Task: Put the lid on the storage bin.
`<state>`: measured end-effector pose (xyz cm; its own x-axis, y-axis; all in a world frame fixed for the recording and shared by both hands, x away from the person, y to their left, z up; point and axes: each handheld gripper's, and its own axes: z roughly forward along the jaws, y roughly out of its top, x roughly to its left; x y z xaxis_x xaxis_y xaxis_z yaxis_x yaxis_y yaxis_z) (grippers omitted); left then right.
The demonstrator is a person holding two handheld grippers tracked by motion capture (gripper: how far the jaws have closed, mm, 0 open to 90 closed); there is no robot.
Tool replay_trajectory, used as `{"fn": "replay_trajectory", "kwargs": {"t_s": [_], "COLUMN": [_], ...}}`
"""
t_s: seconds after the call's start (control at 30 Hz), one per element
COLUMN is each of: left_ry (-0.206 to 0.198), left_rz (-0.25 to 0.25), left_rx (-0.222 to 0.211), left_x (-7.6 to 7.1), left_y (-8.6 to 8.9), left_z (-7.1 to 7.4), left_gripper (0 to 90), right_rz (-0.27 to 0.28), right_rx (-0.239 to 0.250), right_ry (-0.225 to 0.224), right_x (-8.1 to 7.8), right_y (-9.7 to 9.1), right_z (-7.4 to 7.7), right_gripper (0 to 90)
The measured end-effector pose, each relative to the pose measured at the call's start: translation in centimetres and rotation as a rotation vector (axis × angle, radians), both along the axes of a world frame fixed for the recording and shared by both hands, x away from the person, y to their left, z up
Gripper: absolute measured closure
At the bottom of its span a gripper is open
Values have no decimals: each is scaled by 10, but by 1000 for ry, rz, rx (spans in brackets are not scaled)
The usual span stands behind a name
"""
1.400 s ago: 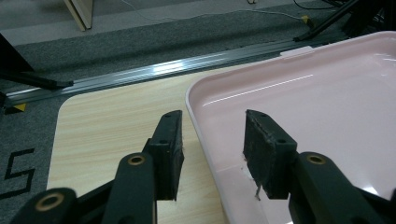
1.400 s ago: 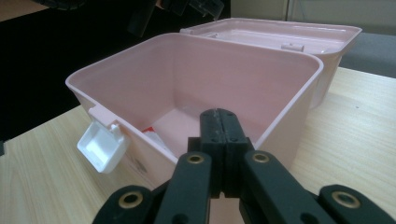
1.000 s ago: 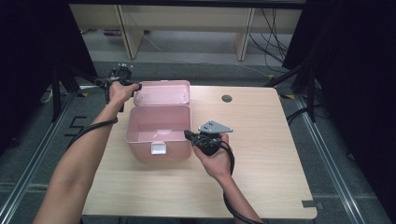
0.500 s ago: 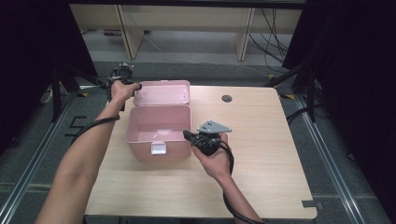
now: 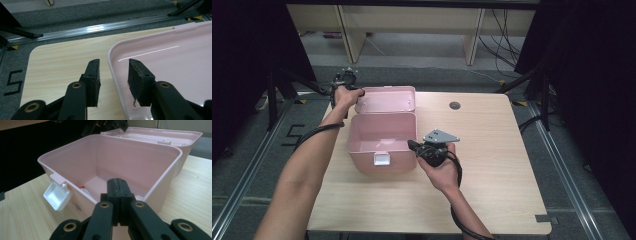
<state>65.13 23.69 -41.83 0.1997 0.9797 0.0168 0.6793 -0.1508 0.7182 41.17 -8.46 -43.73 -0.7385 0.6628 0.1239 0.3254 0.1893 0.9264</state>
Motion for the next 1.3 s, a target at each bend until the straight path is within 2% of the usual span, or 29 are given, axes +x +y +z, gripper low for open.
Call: {"fn": "replay_trajectory", "kwargs": {"t_s": [0.13, 0.33, 0.43, 0.5, 0.57, 0.6, 0.63, 0.67, 0.7, 0.8, 0.87, 0.93, 1.03, 1.1, 1.13, 1.23, 1.3], "left_ry": [9, 25, 31, 33, 45, 48, 51, 58, 57, 49, 83, 83, 93, 101, 86, 104, 97], "left_rz": [13, 18, 27, 19, 35, 36, 44, 47, 46, 55, 61, 62, 83, 92, 102, 108, 115], "left_rx": [-8, -9, -29, -15, -22, -26, -32, -35, -35, -51, -43, -50, -45, -59, -69, -68, -70], "left_x": [1, 1, 2, 3, 3, 4, 4, 4, 5, 5, 5, 5, 5, 5, 6, 5, 6], "left_y": [2, 4, 4, 4, 4, 4, 4, 3, 3, 1, -1, -3, -5, -4, -6, -5, -5], "left_z": [-1, -4, -5, -4, -4, -5, -5, -5, -5, -6, -4, -4, -2, -1, -1, 2, 3], "left_gripper": [609, 624, 636, 643, 651, 659, 675, 683, 696, 732, 765, 804, 820, 827, 830, 839, 844], "right_rz": [-3, -5, -18, -16, -18, -3, -7, -19, -13, -1, -5, -6, -5, -4, -5, -4, 0], "right_rx": [2, -3, -8, -9, -11, -1, -8, -2, 1, -3, 0, -2, 0, 0, 1, 2, 4], "right_ry": [12, 4, 9, 7, 8, 6, -5, 5, 15, 0, 10, 11, 7, 4, 9, 10, 13], "right_x": [-1, -1, -2, -2, -2, -1, 0, -1, -1, 0, 0, -1, 0, -1, -1, -1, -1], "right_y": [0, 0, 0, 0, 0, 0, 0, 0, 0, 0, 1, 1, 1, 1, 1, 1, 1], "right_z": [0, 0, 1, 1, 1, 0, 0, 0, 0, -1, -1, -1, -1, -1, -1, -1, -1], "right_gripper": [900, 900, 900, 900, 900, 900, 900, 900, 900, 900, 900, 900, 900, 900, 900, 900, 900]}}
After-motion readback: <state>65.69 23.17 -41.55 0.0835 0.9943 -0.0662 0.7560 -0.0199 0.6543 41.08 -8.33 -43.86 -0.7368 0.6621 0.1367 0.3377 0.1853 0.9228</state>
